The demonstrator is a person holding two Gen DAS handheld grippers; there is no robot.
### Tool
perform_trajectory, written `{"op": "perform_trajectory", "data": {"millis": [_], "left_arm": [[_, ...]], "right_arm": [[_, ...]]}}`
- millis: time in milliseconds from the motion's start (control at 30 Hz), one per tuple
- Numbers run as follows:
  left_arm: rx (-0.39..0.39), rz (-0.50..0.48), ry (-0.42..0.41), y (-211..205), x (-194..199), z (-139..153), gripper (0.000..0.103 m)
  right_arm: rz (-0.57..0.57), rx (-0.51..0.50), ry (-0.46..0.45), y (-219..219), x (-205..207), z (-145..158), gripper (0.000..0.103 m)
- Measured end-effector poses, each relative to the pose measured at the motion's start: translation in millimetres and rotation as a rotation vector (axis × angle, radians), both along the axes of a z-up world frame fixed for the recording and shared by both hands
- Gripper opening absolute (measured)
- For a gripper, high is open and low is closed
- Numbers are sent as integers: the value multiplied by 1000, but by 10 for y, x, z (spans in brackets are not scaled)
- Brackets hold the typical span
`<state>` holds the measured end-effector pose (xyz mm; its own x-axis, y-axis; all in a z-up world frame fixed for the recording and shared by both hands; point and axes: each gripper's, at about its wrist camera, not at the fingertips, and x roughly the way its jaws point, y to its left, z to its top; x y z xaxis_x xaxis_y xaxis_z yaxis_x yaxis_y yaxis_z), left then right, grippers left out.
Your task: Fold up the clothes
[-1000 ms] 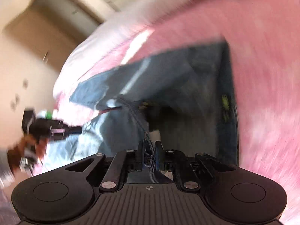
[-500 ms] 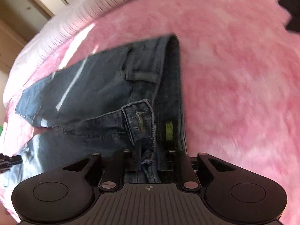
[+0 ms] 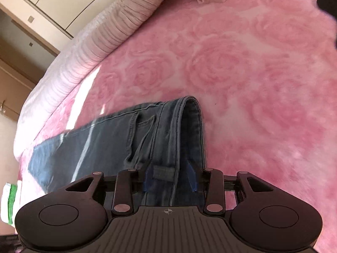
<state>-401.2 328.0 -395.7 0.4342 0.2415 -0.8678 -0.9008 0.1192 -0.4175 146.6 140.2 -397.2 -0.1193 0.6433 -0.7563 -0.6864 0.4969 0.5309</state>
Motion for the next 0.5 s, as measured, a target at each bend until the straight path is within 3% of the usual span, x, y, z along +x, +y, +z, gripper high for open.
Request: {"op": "perform_trajectory", "data": {"millis": [33,100,167,233,333,400,467,500], "left_arm": [[5,3,2,27,-1,9,8],[17,8,3,85,3,35,8],[28,9,2,147,14,55,8],[28,8,2,206,40,47,8],[23,-1,7,271,87,28,8],[20,-9,12,293,110,21,8],[15,-7,10,299,103,22,8],[11,-2,9,304,96,18,8]], "right_arm": [[-4,6,11,47,7,-48,36],[35,58,-107,56,-70,115,1],[72,109,-224,65,-146,275,0],[32,83,-306,75,-87,264,0],[28,-43,-265,233,-17,-73,2],[43,-58,-253,298,-16,-67,7],[0,-25,-145,246,117,8,14],[-26,-2,-99,211,190,55,25]]}}
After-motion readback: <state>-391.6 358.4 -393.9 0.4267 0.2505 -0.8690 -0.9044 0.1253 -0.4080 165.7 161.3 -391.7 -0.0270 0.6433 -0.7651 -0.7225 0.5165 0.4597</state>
